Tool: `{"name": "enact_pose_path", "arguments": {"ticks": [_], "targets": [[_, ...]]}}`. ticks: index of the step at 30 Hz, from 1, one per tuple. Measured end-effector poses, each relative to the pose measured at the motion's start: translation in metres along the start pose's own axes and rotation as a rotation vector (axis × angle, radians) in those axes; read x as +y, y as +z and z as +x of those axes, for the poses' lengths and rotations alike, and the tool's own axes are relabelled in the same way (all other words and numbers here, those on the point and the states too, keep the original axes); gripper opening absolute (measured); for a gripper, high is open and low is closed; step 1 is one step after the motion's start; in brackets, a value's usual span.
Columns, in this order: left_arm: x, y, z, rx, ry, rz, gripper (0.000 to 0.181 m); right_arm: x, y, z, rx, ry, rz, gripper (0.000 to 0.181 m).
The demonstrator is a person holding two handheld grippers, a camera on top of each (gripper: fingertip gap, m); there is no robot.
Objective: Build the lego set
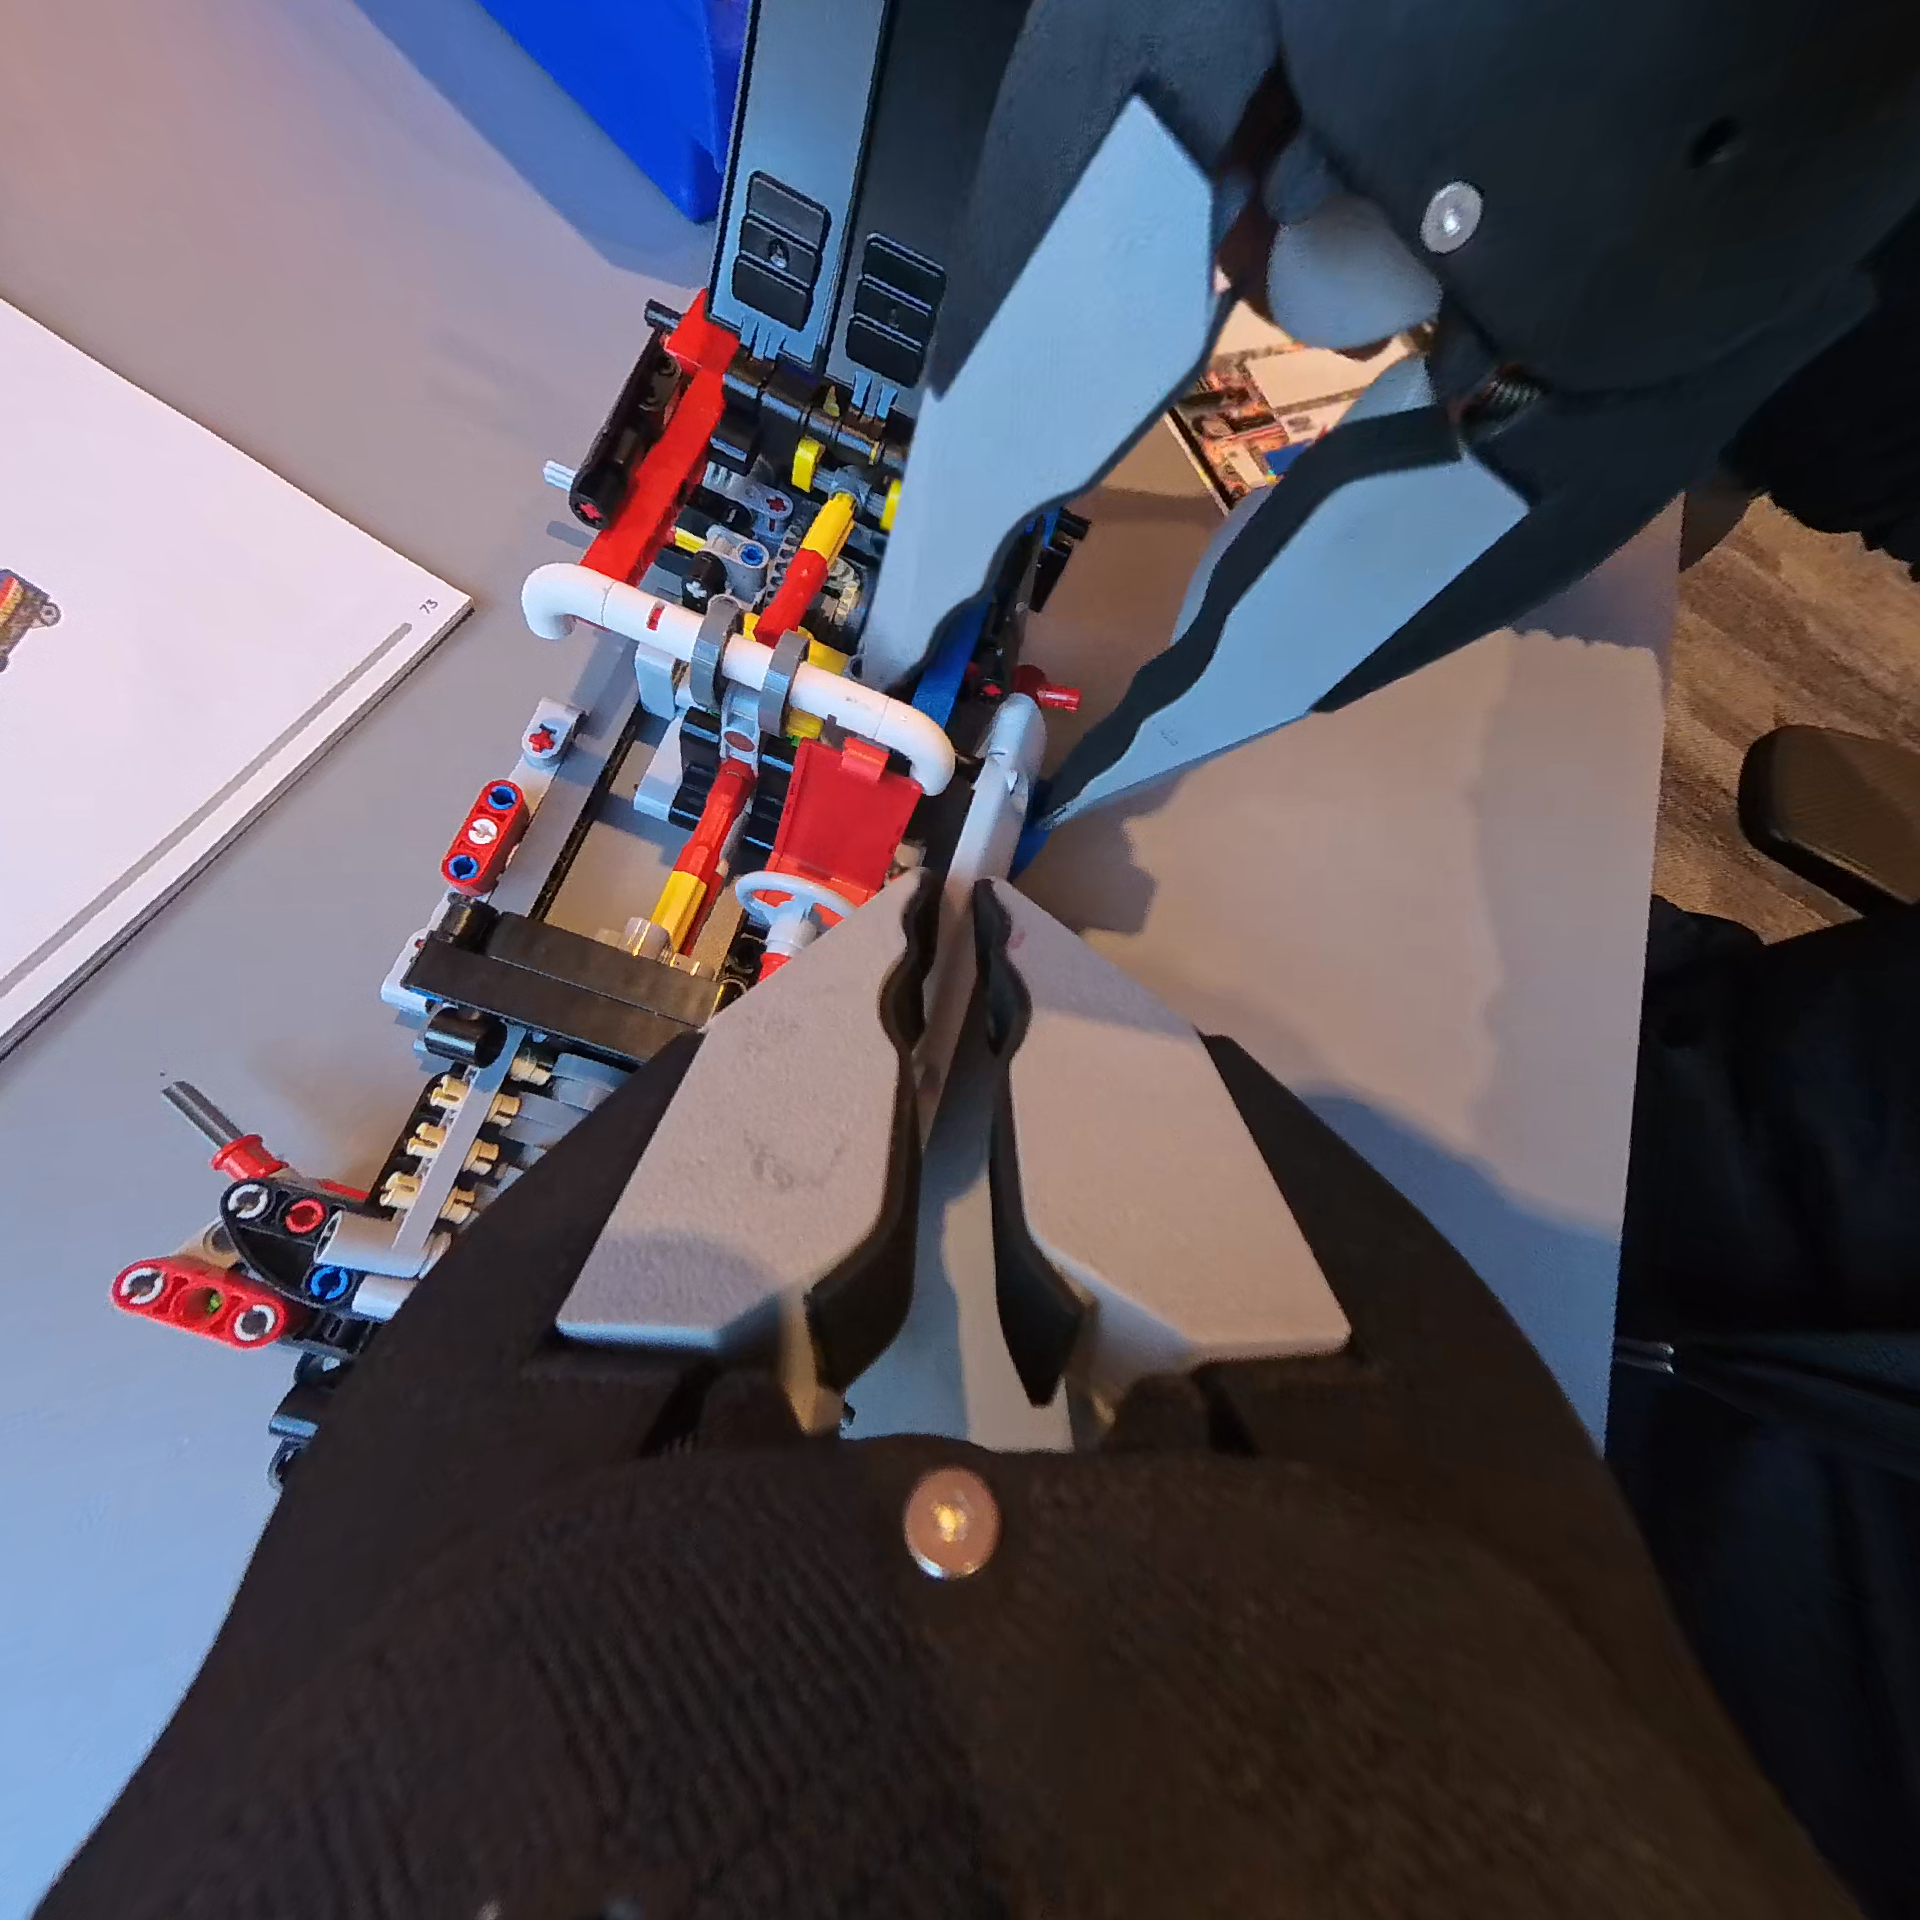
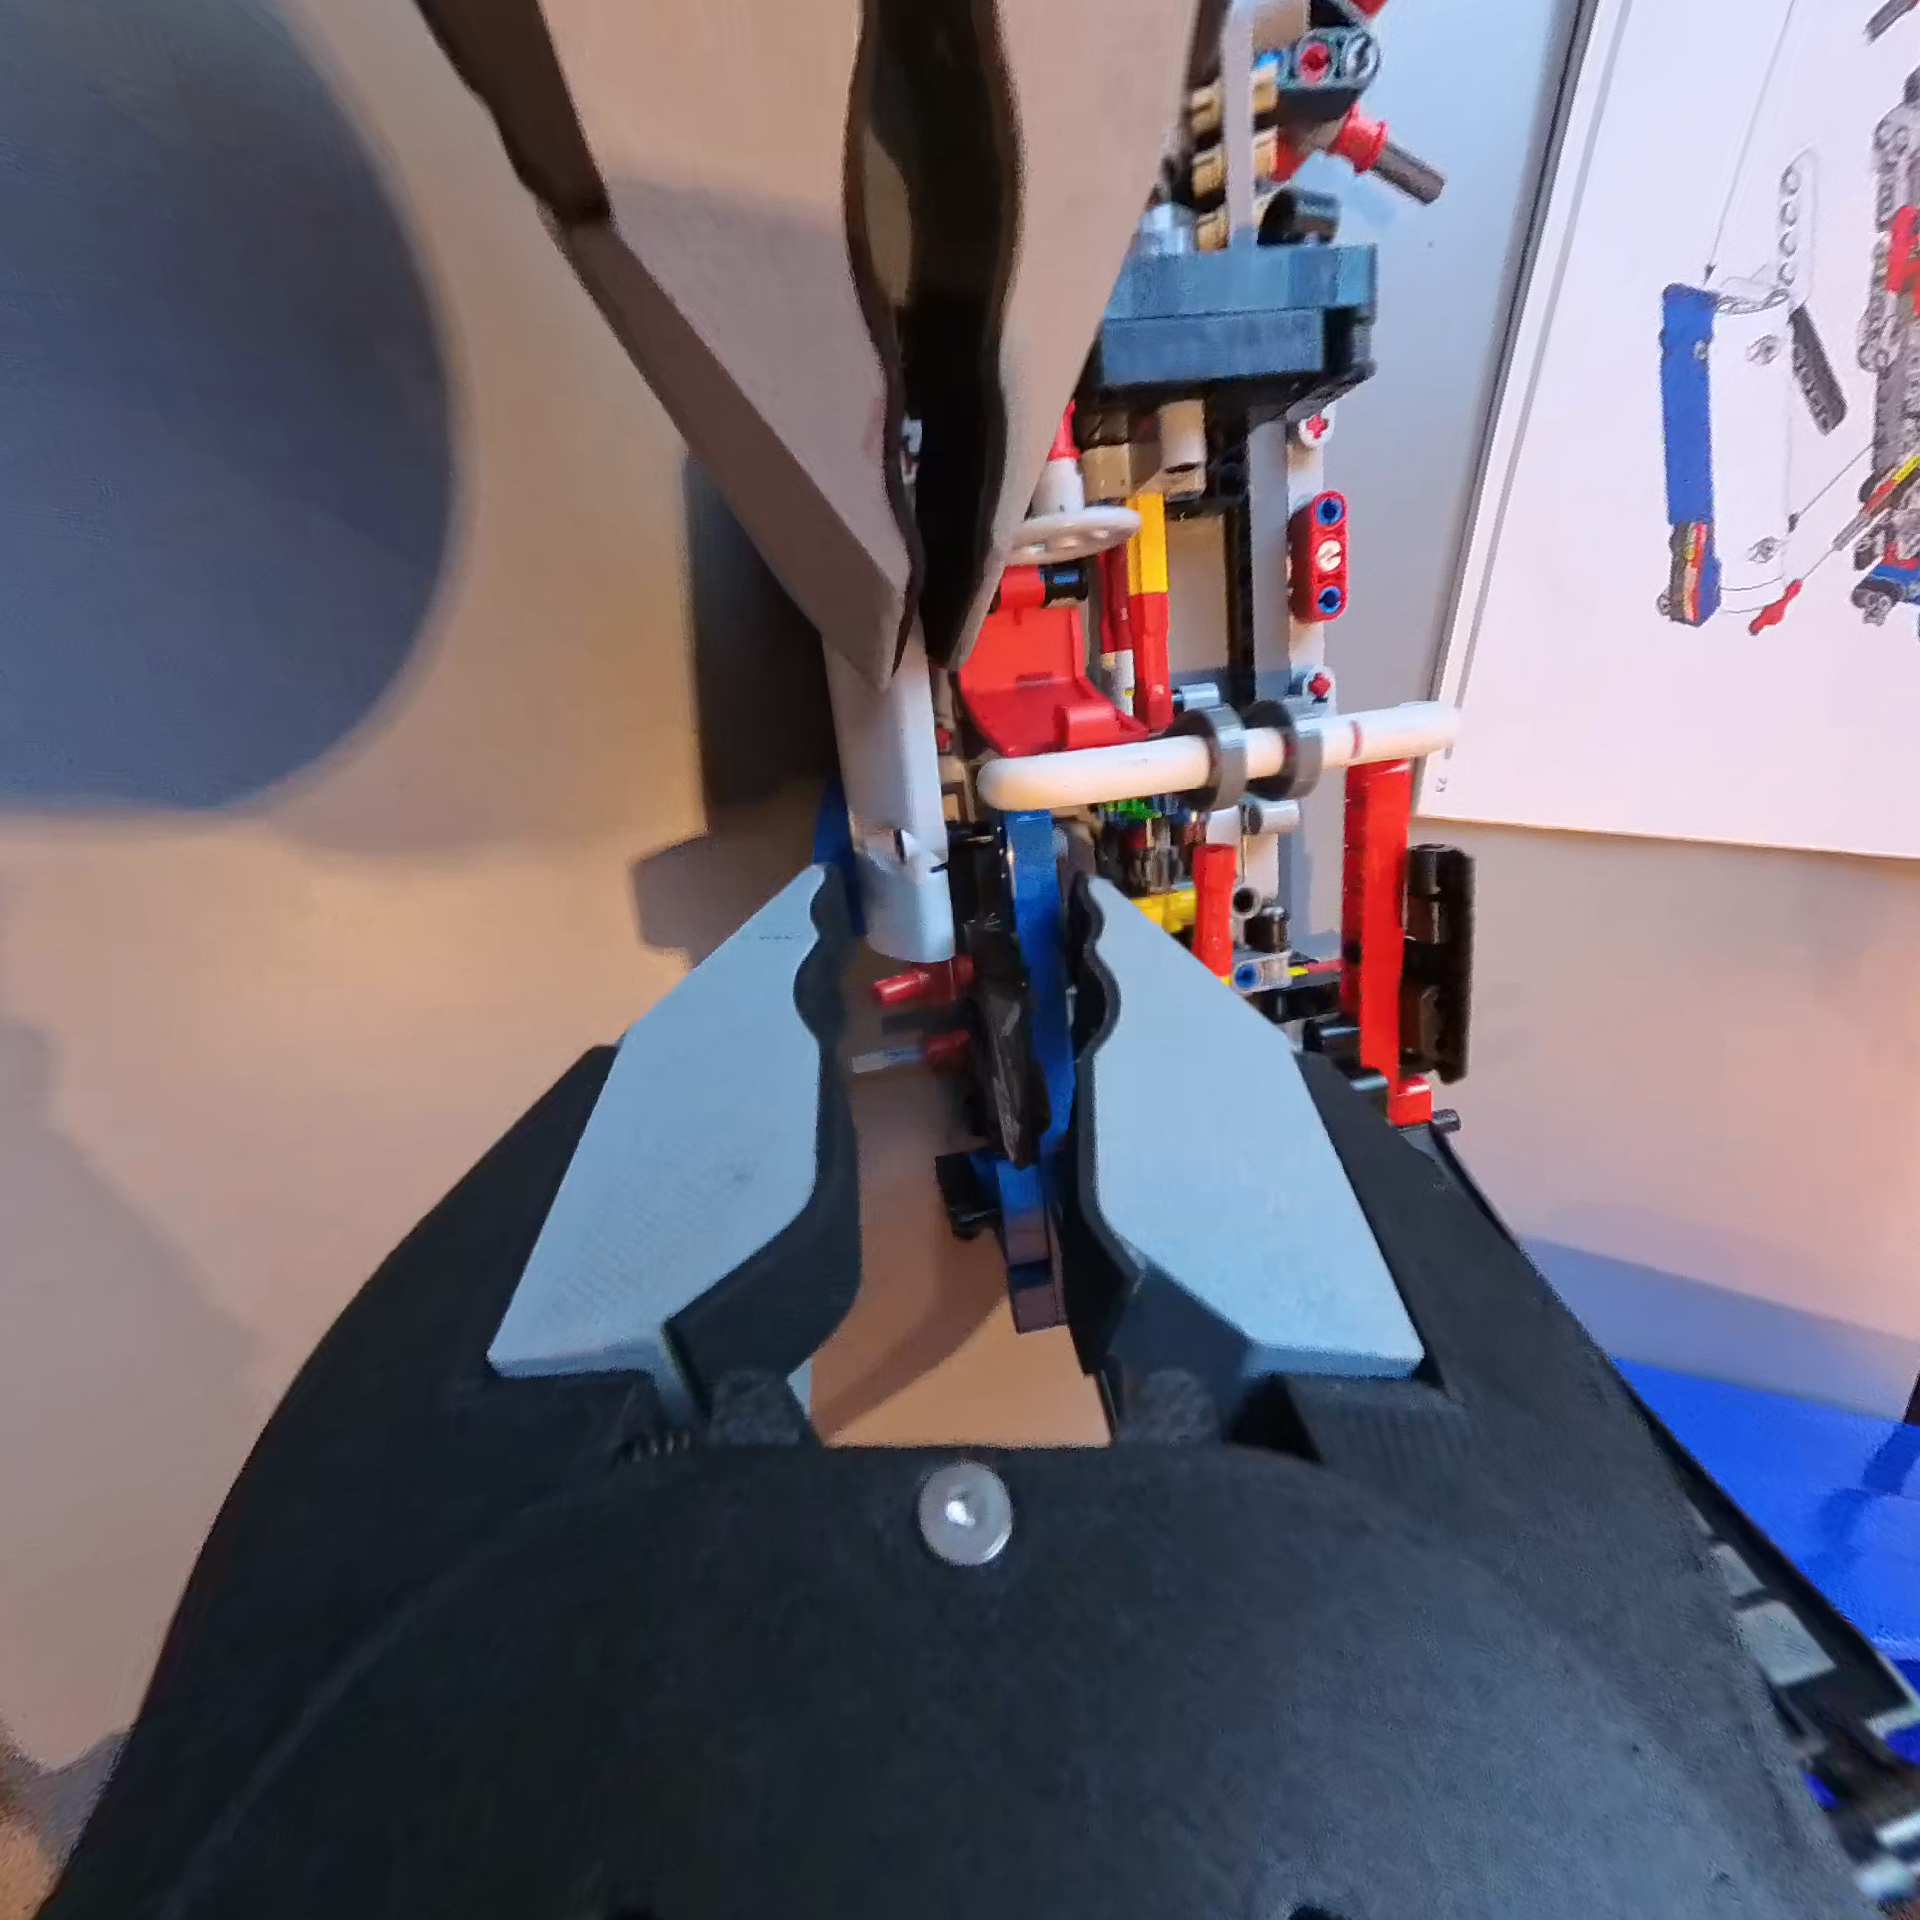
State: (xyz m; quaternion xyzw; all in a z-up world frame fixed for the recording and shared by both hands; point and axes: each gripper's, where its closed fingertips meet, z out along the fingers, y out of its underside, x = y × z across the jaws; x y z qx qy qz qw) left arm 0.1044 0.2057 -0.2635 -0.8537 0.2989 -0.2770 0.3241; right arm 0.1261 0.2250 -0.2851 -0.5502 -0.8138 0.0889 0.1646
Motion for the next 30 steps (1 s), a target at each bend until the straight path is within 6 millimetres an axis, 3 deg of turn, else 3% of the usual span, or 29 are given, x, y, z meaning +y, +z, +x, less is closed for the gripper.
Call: {"name": "enact_pose_path", "arguments": {"ticks": [7, 11, 16, 18, 30], "targets": [[0.005, -0.001, 0.012, 0.015, -0.002, -0.008, 0.004, -0.001, -0.006, -0.018, -0.017, -0.044, 0.03, 0.04], [0.017, -0.002, 0.041, 0.0, 0.028, -0.01, 0.003, 0.001, -0.013, -0.046, -0.039, -0.027, 0.023, 0.034], [0.034, -0.001, 0.091, 0.018, 0.025, 0.002, 0.003, 0.008, -0.025, -0.099, -0.006, -0.011, 0.027, 0.04], [0.04, 0.001, 0.109, 0.018, 0.046, -0.014, 0.003, 0.011, -0.03, -0.114, -0.008, 0.021, 0.052, 0.034], [0.053, 0.01, 0.164, 0.01, 0.067, 0.014, 0.003, 0.027, -0.047, -0.165, -0.028, 0.125, 0.1, 0.03]]}}
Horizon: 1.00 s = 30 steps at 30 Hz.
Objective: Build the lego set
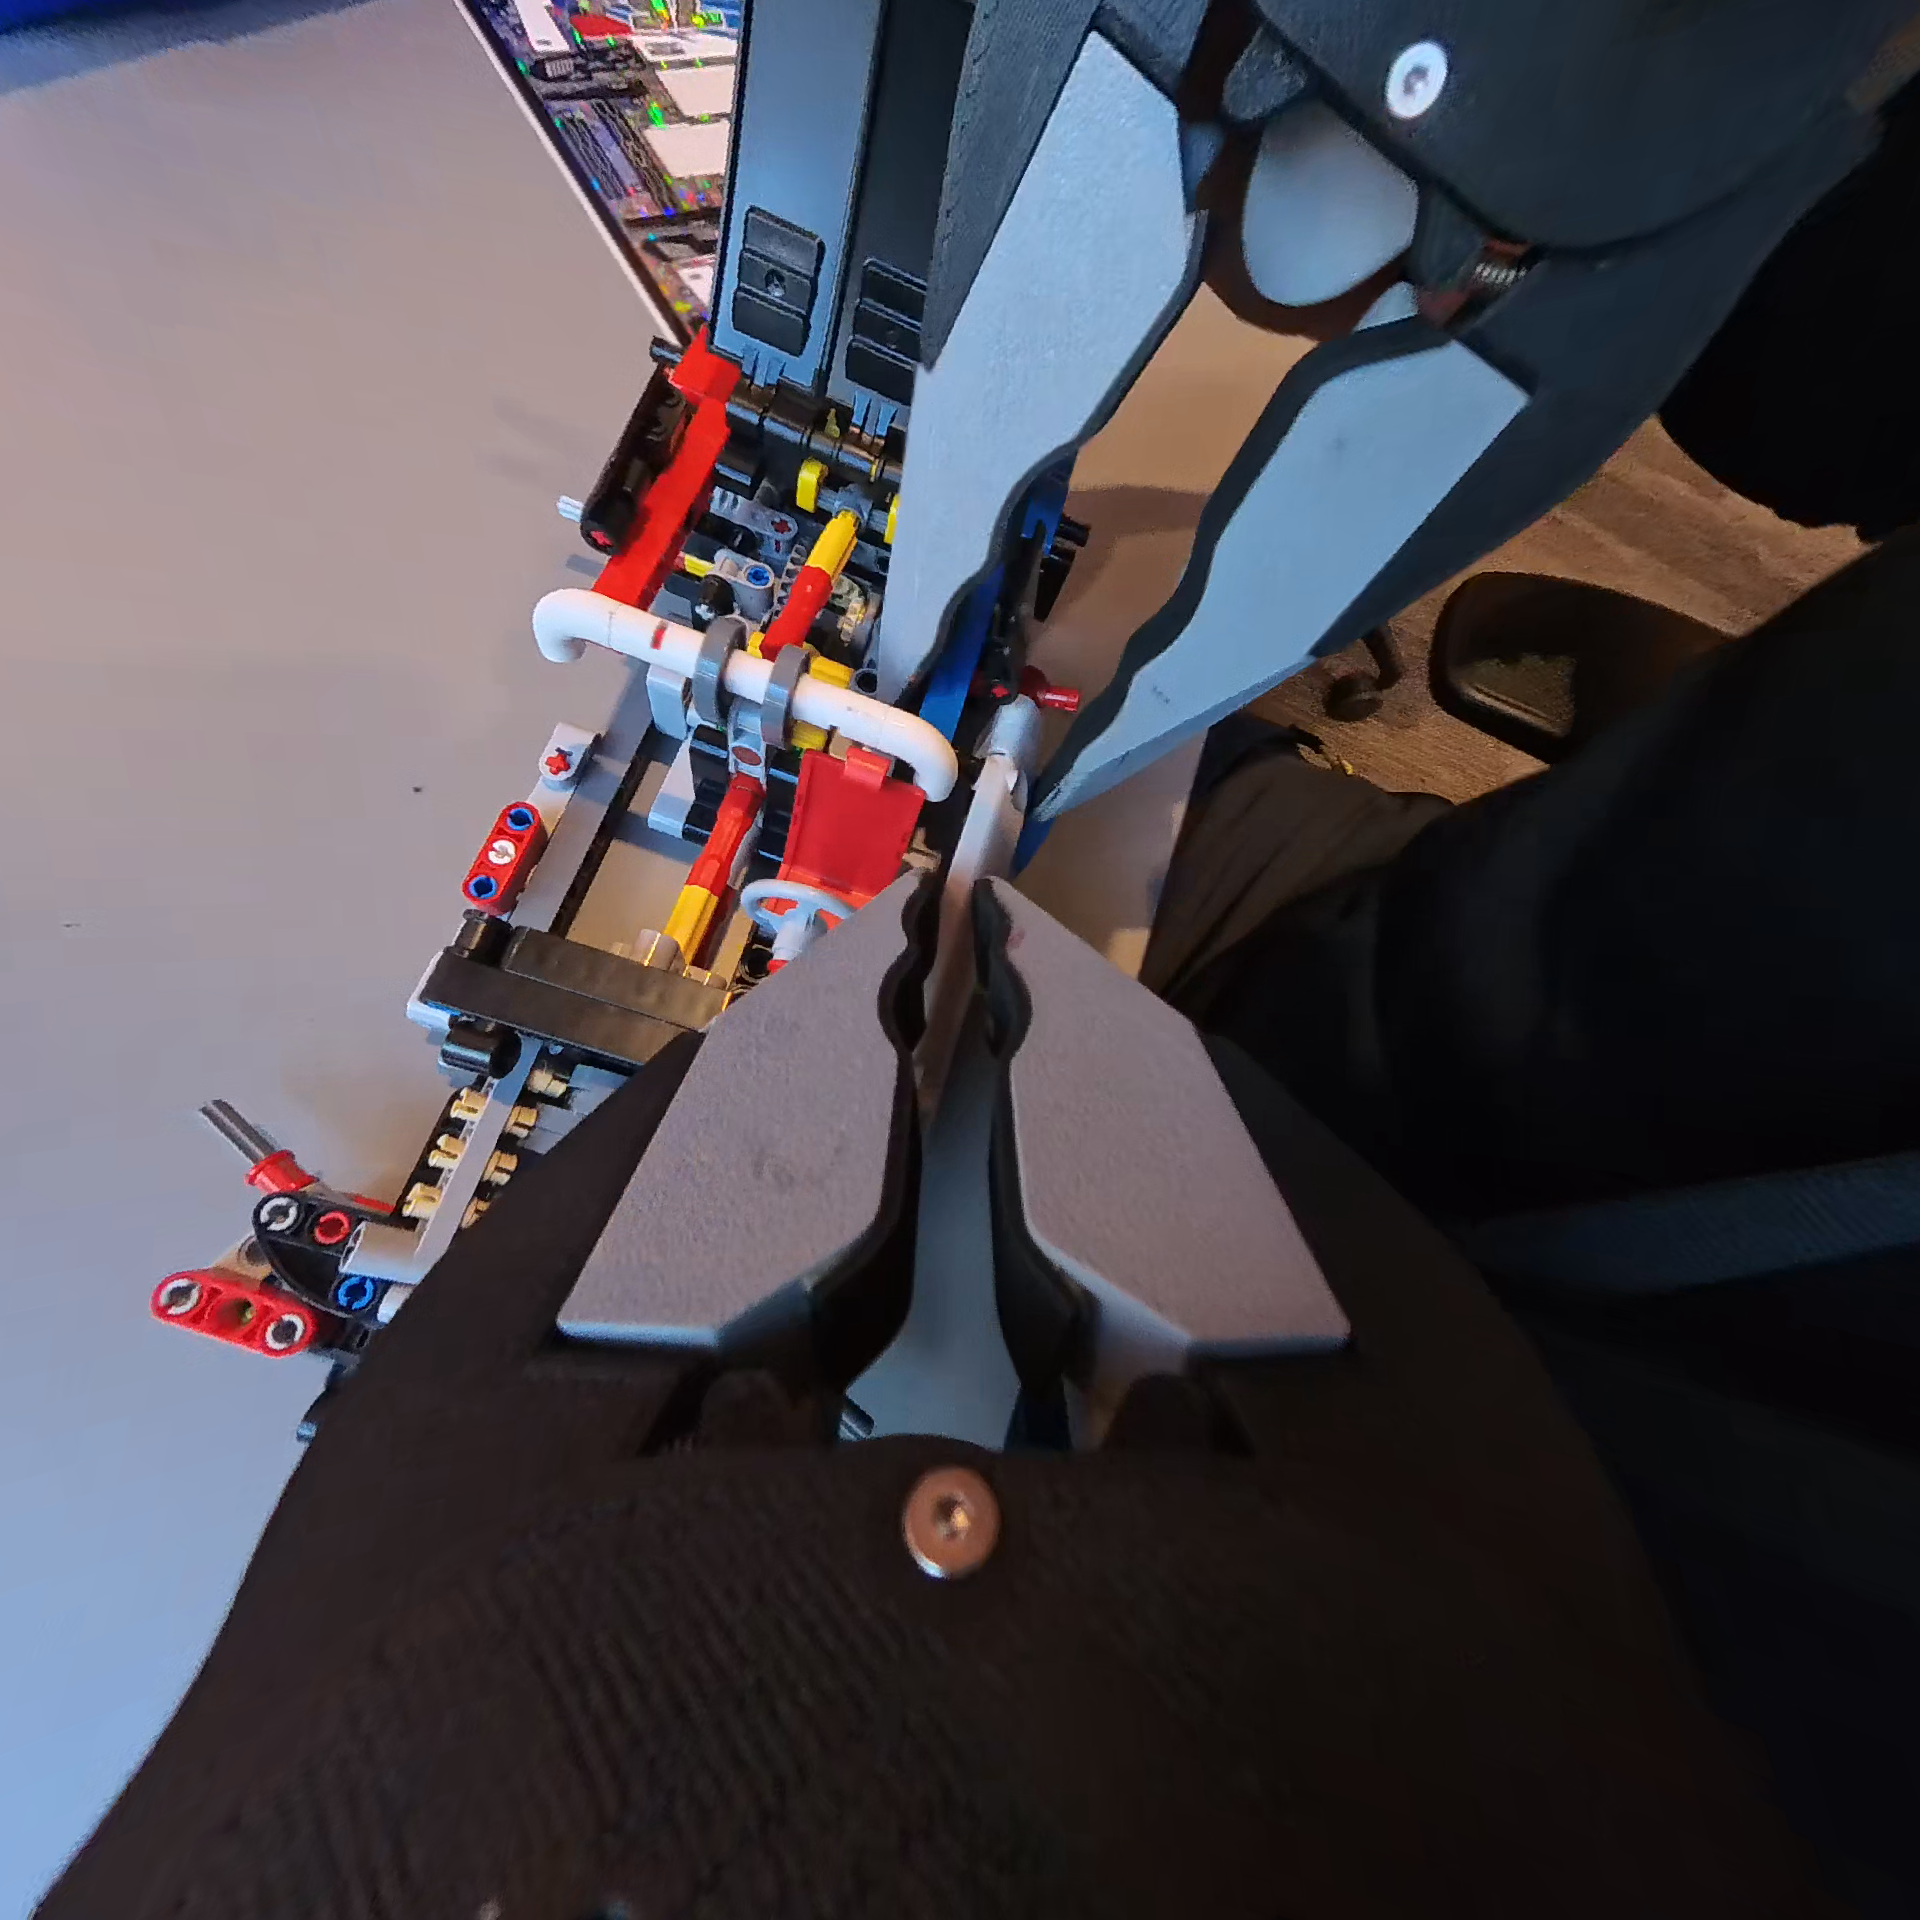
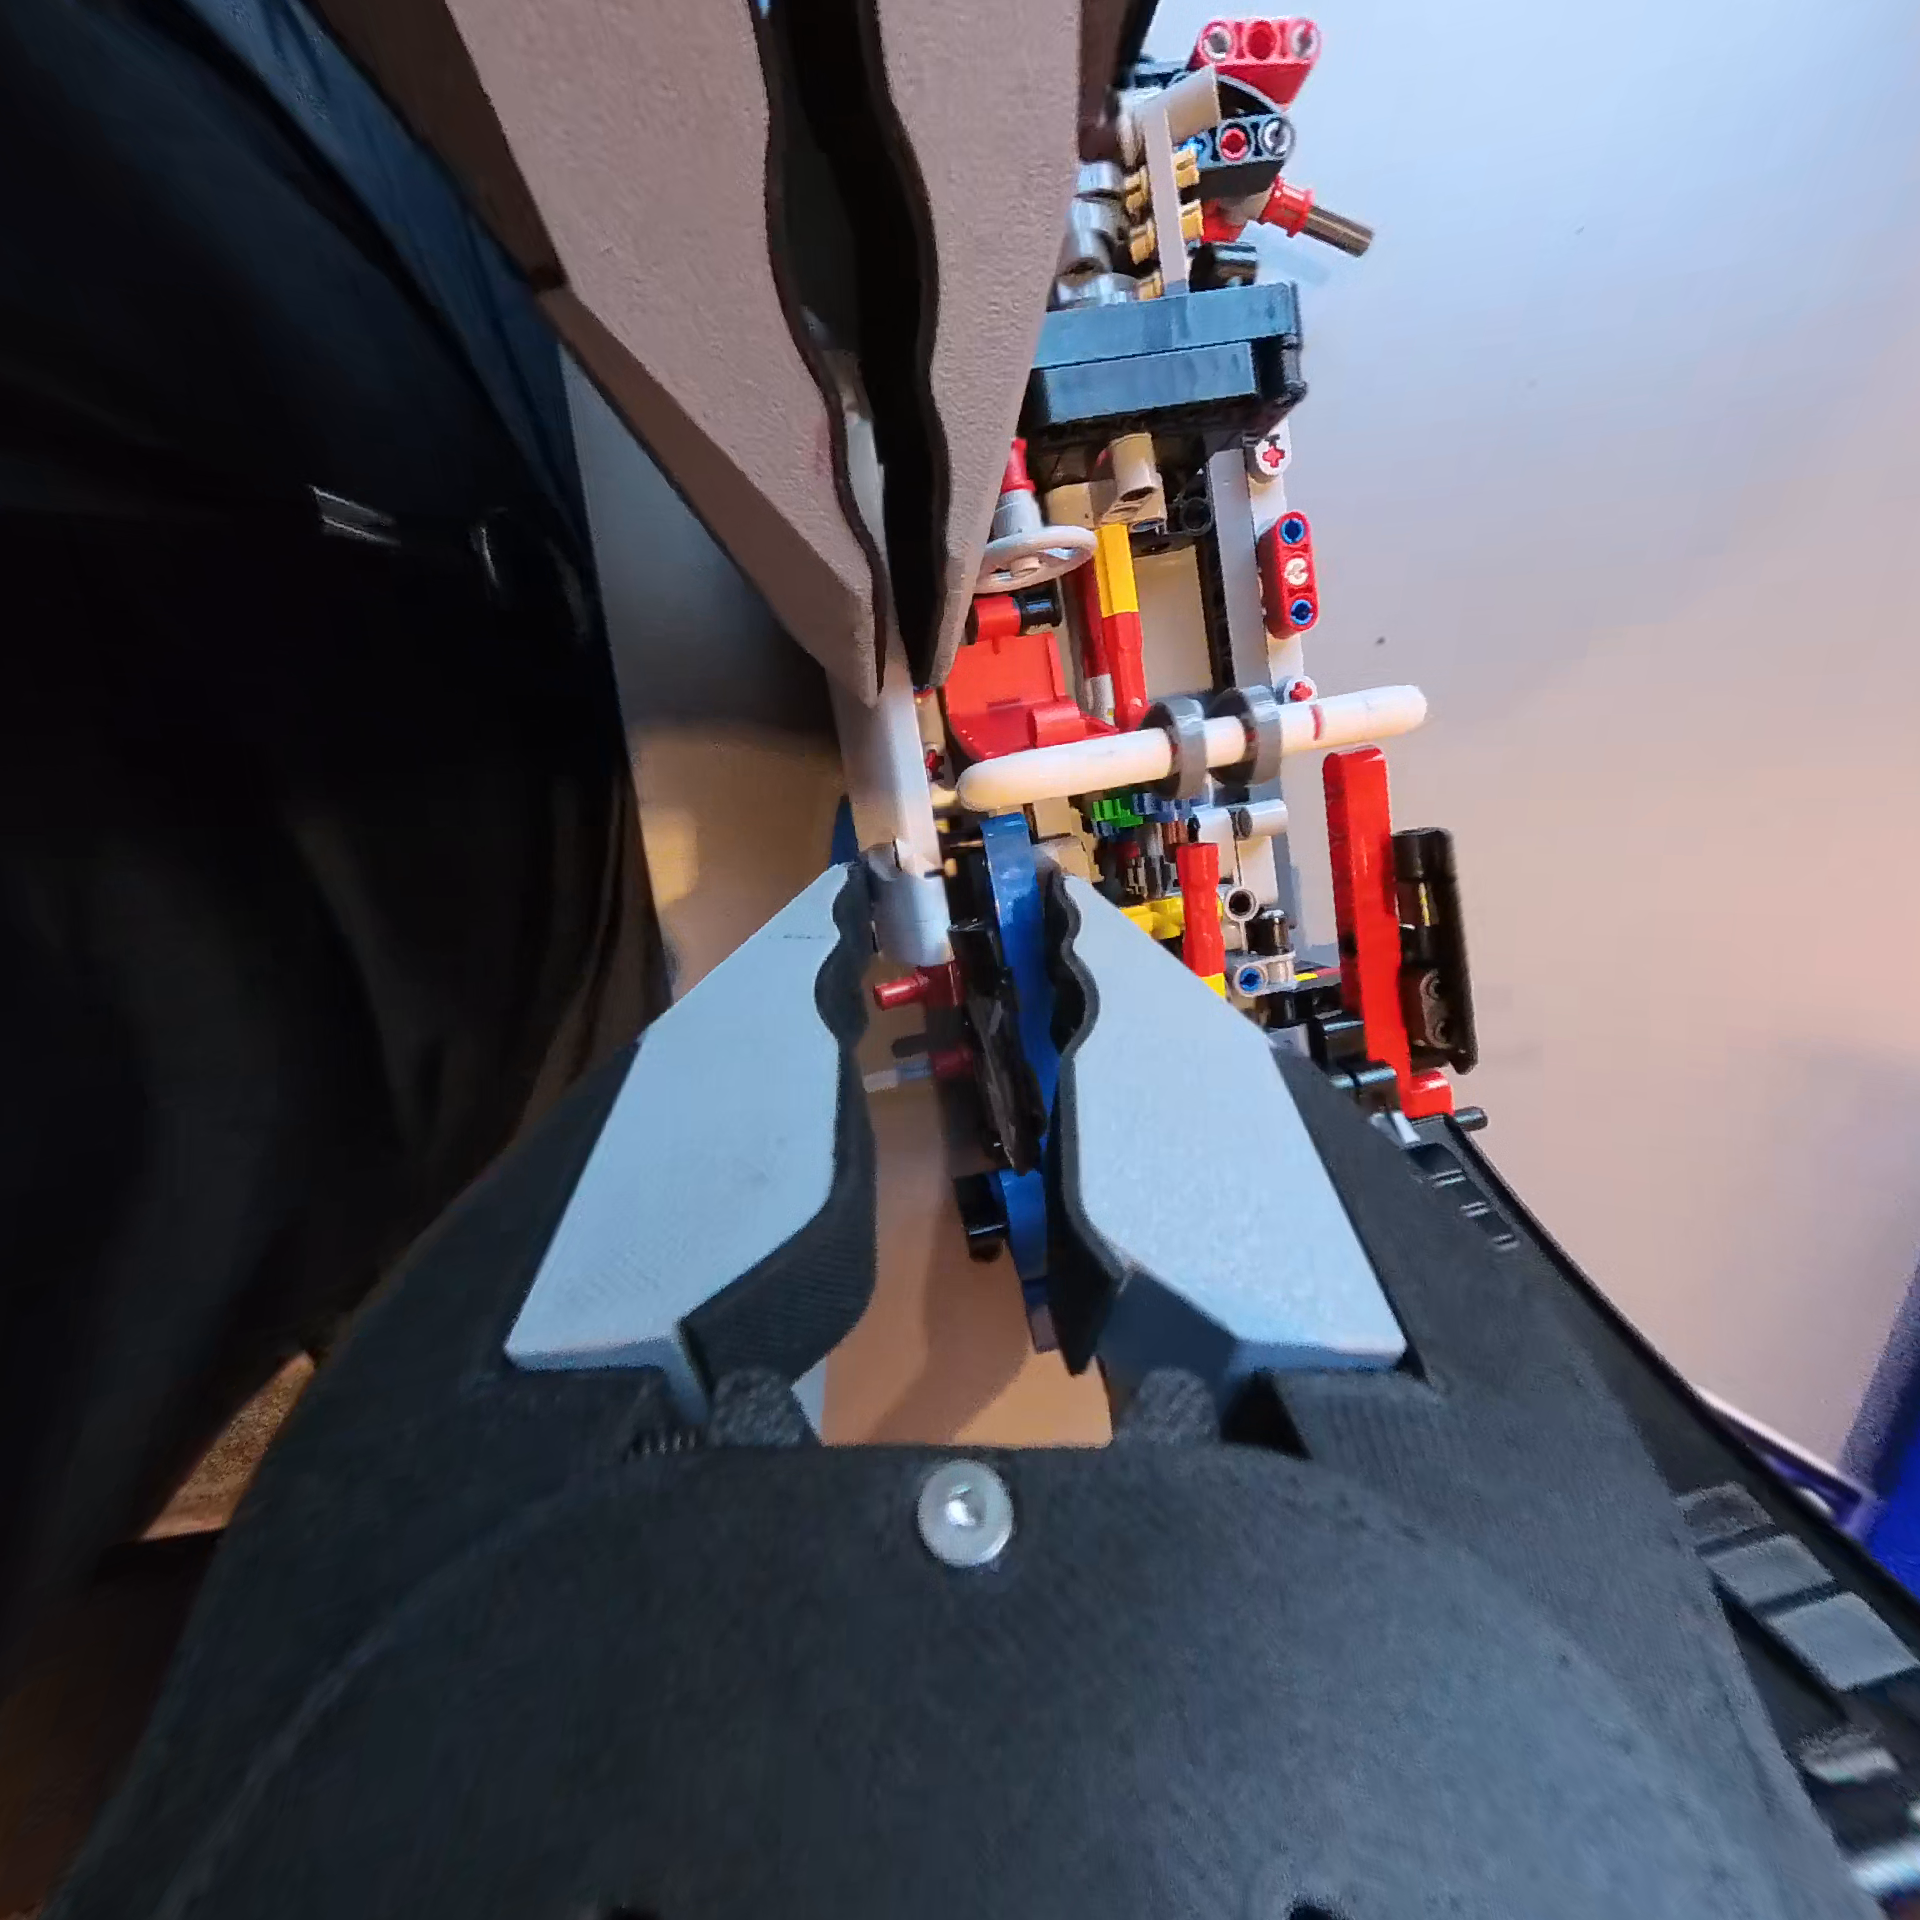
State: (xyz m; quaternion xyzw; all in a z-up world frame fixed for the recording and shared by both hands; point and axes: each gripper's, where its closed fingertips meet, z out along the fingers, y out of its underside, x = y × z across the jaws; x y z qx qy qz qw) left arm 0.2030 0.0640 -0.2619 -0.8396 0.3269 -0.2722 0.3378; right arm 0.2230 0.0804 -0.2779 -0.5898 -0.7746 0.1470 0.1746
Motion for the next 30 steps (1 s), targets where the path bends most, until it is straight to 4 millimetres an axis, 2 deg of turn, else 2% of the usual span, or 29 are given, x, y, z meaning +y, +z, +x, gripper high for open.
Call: {"name": "enact_pose_path", "arguments": {"ticks": [7, 14, 18, 30], "targets": [[-0.002, 0.0, 0.0, 0.054, -0.048, 0.022, 0.003, -0.002, -0.003, 0.001, -0.012, 0.07, 0.046, 0.03], [-0.004, 0.0, -0.003, 0.053, -0.045, 0.035, 0.003, -0.004, -0.002, 0.004, 0.016, 0.046, 0.02, 0.03], [-0.004, 0.001, -0.003, 0.048, -0.038, 0.031, 0.003, -0.012, -0.005, 0.004, 0.014, 0.047, 0.057, 0.026], [-0.005, 0.002, -0.004, 0.012, 0.007, 0.045, 0.003, -0.008, -0.003, 0.004, -0.007, -0.012, 0.036, 0.026]]}}
